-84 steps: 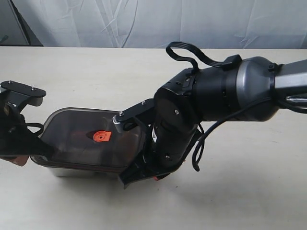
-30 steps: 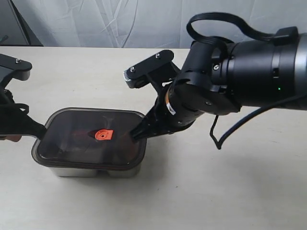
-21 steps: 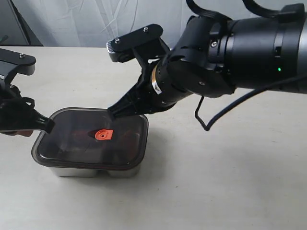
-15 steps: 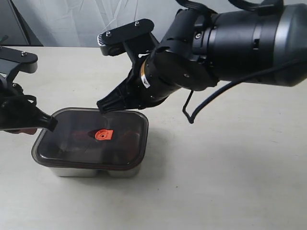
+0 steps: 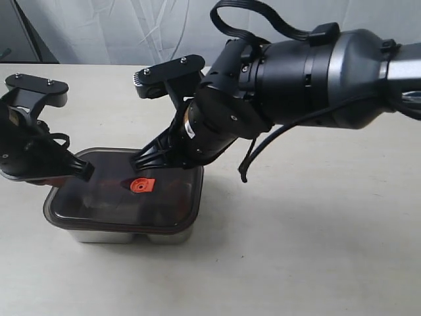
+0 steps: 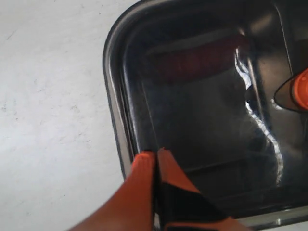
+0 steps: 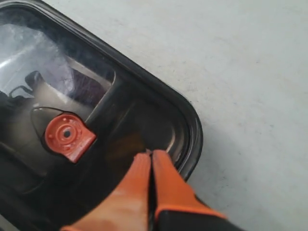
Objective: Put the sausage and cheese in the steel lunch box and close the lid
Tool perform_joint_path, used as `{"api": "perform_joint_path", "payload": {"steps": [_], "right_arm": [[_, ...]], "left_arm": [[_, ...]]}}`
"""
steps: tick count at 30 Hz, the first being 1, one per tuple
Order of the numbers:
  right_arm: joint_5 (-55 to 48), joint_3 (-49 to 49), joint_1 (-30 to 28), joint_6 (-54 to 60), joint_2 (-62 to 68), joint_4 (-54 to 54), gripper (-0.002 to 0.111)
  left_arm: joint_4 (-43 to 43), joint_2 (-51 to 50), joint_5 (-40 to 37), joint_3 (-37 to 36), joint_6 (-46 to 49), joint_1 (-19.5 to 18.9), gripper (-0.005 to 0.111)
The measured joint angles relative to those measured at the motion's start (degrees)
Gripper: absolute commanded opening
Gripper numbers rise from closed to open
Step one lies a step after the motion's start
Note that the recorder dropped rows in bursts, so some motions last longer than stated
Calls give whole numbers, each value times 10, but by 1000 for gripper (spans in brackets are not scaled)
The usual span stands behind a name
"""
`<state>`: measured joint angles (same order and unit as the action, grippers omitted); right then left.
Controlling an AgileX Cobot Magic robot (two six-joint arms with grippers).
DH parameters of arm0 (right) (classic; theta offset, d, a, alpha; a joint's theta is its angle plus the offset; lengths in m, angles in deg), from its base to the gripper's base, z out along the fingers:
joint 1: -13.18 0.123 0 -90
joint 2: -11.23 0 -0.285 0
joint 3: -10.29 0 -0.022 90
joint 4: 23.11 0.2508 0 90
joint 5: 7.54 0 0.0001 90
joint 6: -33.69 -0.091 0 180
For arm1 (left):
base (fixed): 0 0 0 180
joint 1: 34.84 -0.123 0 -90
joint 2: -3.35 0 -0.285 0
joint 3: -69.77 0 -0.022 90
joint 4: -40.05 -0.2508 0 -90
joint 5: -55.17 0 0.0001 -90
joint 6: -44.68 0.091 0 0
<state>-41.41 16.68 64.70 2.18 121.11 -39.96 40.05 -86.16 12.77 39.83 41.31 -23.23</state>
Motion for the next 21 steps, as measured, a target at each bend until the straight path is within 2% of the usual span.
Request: {"api": "perform_joint_path", "payload": {"steps": [21], "right_arm": [[1, -4, 0, 58, 64, 76, -1]], "left_arm": [[7, -46, 1, 1, 0, 0, 0]]}}
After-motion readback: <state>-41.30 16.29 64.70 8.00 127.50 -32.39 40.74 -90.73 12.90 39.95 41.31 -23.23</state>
